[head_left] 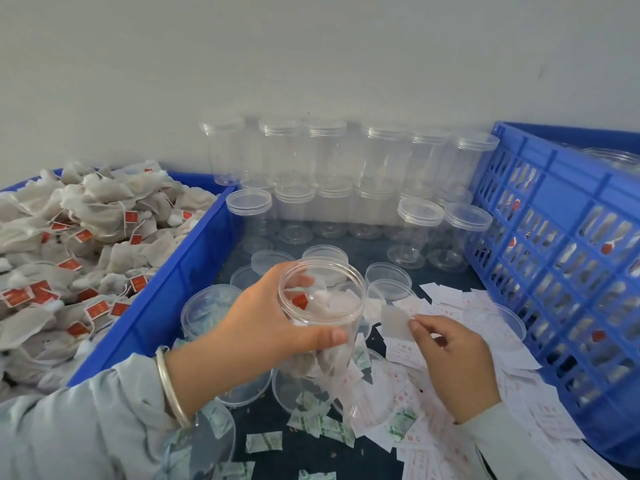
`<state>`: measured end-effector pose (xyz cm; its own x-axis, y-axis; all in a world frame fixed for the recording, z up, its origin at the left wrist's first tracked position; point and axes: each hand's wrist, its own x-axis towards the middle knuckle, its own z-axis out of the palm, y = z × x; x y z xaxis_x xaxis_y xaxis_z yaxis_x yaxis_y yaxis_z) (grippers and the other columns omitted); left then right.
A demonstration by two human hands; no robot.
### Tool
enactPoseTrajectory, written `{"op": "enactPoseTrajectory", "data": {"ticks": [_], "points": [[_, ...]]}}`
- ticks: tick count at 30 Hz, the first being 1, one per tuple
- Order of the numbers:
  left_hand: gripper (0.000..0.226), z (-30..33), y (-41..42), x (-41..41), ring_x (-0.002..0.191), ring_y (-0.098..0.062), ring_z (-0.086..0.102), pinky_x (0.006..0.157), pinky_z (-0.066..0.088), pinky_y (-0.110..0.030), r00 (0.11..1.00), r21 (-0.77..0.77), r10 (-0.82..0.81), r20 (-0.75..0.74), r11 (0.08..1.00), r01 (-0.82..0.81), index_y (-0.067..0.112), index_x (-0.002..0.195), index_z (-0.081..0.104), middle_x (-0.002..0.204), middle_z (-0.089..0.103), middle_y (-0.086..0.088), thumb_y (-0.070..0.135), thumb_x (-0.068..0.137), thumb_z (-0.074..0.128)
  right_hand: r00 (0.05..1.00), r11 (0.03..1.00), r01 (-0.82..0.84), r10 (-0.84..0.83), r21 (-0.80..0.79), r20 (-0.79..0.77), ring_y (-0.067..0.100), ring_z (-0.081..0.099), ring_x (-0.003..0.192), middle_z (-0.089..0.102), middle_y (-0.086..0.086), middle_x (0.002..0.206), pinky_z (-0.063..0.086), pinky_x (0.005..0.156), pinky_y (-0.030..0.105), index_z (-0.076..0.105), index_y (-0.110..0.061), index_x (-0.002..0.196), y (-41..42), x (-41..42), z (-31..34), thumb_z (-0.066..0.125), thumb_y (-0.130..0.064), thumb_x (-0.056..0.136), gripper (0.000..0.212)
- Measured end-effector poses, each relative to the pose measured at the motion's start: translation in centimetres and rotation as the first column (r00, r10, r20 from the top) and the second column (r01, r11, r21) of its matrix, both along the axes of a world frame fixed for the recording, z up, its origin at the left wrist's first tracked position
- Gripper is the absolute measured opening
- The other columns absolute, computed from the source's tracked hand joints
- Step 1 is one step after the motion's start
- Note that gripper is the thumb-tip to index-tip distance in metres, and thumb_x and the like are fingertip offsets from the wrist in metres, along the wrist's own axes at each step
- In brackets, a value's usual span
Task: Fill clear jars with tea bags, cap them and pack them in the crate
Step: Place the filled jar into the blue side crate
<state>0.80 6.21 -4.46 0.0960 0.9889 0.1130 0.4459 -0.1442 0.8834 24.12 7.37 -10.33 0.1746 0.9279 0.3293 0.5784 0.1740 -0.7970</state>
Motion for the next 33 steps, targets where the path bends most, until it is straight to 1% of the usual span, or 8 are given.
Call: {"op": "enactPoseTrajectory", "data": {"ticks": [4, 8, 10, 12, 16, 24, 29, 33], "points": [[0.086, 0.0, -0.1, 0.1, 0.095, 0.023, 0.051, 0.073, 0.04, -0.005, 0.999, -0.007, -0.007, -0.05, 1.0, 0.007, 0.053, 0.105, 0.045, 0.108, 0.058, 0.029, 0.074, 0.028, 0.076, 0.993, 0.932, -0.088, 0.109, 0.351, -0.039, -0.005, 0.06, 0.079, 0.063, -0.024, 0.083, 0.042, 0.066, 0.0, 0.067, -0.03, 0.09, -1.4, -1.7, 5.3, 0.065, -0.023, 0.087, 0.008], [0.086, 0.1, -0.2, 0.2, 0.096, 0.025, 0.048, 0.069, 0.039, -0.002, 0.997, -0.001, -0.001, -0.074, 1.0, 0.001, 0.056, 0.102, 0.042, 0.107, 0.056, 0.031, 0.076, 0.025, 0.073, 0.968, 0.81, -0.234, 0.142, 0.537, 0.207, 0.005, 0.056, 0.076, 0.064, -0.012, 0.079, 0.043, 0.073, 0.01, 0.074, -0.02, 0.092, -1.5, -4.2, 9.1, 0.065, -0.027, 0.082, 0.015], [0.085, 0.1, -0.2, 0.2, 0.095, 0.023, 0.049, 0.07, 0.039, -0.003, 0.998, 0.011, 0.006, -0.067, 1.0, -0.005, 0.054, 0.105, 0.044, 0.107, 0.057, 0.029, 0.071, 0.029, 0.076, 0.937, 0.806, -0.288, 0.125, 0.517, 0.327, 0.012, 0.056, 0.074, 0.066, -0.004, 0.075, 0.041, 0.072, 0.016, 0.077, -0.014, 0.085, -1.2, -5.4, 9.8, 0.073, -0.016, 0.077, 0.009], [0.086, 0.0, -0.2, 0.1, 0.095, 0.019, 0.052, 0.071, 0.04, -0.005, 0.998, 0.027, 0.005, -0.066, 1.0, -0.003, 0.051, 0.112, 0.046, 0.107, 0.058, 0.027, 0.066, 0.034, 0.078, 0.893, 0.865, -0.338, 0.171, 0.371, 0.416, 0.018, 0.057, 0.077, 0.067, 0.0, 0.076, 0.038, 0.073, 0.017, 0.078, -0.015, 0.085, -0.9, -6.1, 10.2, 0.076, -0.011, 0.076, 0.01], [0.09, -0.1, -0.1, -0.1, 0.101, 0.012, 0.053, 0.077, 0.039, -0.008, 0.997, 0.043, -0.001, -0.076, 0.999, 0.004, 0.043, 0.121, 0.046, 0.111, 0.057, 0.025, 0.06, 0.041, 0.084, 0.795, 0.906, -0.413, 0.311, 0.091, 0.521, 0.013, 0.053, 0.098, 0.068, -0.006, 0.099, 0.038, 0.087, 0.02, 0.073, -0.026, 0.104, -0.6, -6.1, 10.4, 0.063, -0.011, 0.087, 0.025], [0.077, 0.7, -0.2, 0.1, 0.102, 0.006, 0.055, 0.08, 0.042, -0.013, 1.0, 0.052, 0.016, -0.022, 0.999, -0.015, 0.044, 0.113, 0.045, 0.113, 0.057, 0.022, 0.046, 0.05, 0.088, 0.772, 0.876, -0.479, 0.396, 0.046, 0.497, 0.007, 0.05, 0.096, 0.063, -0.013, 0.095, 0.033, 0.083, 0.009, 0.075, -0.019, 0.099, -2.2, -4.6, 10.3, 0.053, 0.007, 0.08, 0.04], [0.084, 2.0, -0.8, 0.8, 0.103, 0.011, 0.057, 0.084, 0.046, -0.018, 0.994, 0.111, -0.026, 0.11, 0.994, 0.013, 0.048, 0.109, 0.051, 0.11, 0.061, 0.026, 0.058, 0.035, 0.087, 0.736, 0.83, -0.547, 0.411, 0.113, 0.538, 0.002, 0.049, 0.099, 0.059, -0.012, 0.101, 0.037, 0.089, 0.013, 0.072, -0.021, 0.103, -3.6, -3.2, 11.7, 0.07, -0.013, 0.077, 0.028], [0.077, 3.7, -1.0, 2.8, 0.105, 0.009, 0.058, 0.085, 0.047, -0.022, 0.975, 0.187, -0.098, 0.197, 0.98, 0.06, 0.056, 0.106, 0.052, 0.112, 0.06, 0.029, 0.06, 0.035, 0.083, 0.696, 0.809, -0.557, 0.332, 0.188, 0.636, 0.011, 0.052, 0.093, 0.062, -0.007, 0.097, 0.038, 0.085, 0.018, 0.073, -0.02, 0.099, -4.2, -1.6, 14.4, 0.078, -0.019, 0.074, 0.026]]}}
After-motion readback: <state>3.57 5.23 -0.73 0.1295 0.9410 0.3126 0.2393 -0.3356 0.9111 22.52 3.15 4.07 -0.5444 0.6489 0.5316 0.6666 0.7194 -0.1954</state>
